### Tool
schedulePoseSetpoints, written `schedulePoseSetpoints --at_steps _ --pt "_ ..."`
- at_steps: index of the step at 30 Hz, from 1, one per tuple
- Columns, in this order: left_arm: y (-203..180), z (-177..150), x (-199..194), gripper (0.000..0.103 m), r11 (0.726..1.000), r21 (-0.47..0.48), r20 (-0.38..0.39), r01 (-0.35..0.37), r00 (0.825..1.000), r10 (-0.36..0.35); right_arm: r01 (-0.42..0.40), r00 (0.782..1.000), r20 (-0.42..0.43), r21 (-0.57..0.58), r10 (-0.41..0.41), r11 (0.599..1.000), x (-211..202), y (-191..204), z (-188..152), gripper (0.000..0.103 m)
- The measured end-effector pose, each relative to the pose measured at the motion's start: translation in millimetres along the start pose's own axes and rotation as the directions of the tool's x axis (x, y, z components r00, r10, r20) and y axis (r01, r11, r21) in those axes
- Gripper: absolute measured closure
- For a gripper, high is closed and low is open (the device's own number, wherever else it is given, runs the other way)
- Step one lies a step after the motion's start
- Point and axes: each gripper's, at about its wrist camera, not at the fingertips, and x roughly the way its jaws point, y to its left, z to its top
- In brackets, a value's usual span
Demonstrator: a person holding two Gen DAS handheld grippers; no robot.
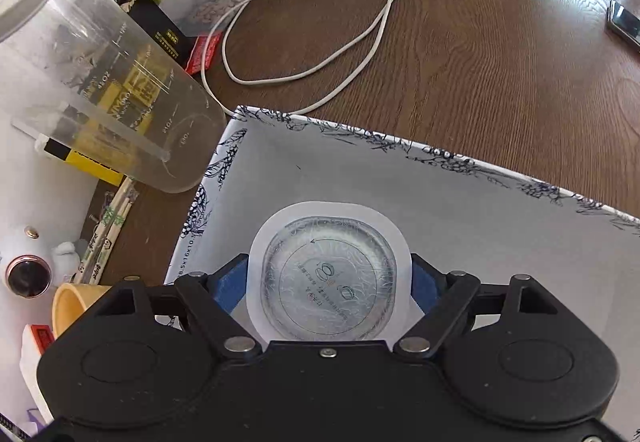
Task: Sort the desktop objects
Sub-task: 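Carry the compact case with the left gripper into the floral open box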
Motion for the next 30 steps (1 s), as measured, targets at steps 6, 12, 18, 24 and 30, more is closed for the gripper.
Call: schedulePoseSetpoints --at_steps 6,12,18,24,30 --pt "-3 -4 14 0.023 0.998 0.066 -0.004 0.001 1.0 -0.001 -0.013 0.999 -0.049 0.04 0.015 0.999 35 -6 5 0.002" --pt "-10 -8 19 0.023 0.993 0.116 -0.002 0.005 1.0 -0.004 -0.033 0.997 -0.072 0.053 0.036 0.998 48 -4 1 0.002" --pt "-14 -12 23 0.023 0.991 0.135 -0.001 -0.02 1.0 0.02 -0.042 0.995 -0.085 0.063 0.048 0.997 57 -2 -3 0.002" --pt "-13 -12 25 0.021 0.992 0.119 -0.002 -0.053 0.999 0.053 -0.04 0.995 -0.085 0.069 0.046 0.997 58 -2 -6 0.002" --pt "-14 -12 26 0.008 0.989 0.099 -0.005 -0.113 0.993 0.115 -0.037 0.995 -0.086 0.074 0.044 0.997 59 -2 -9 0.002"
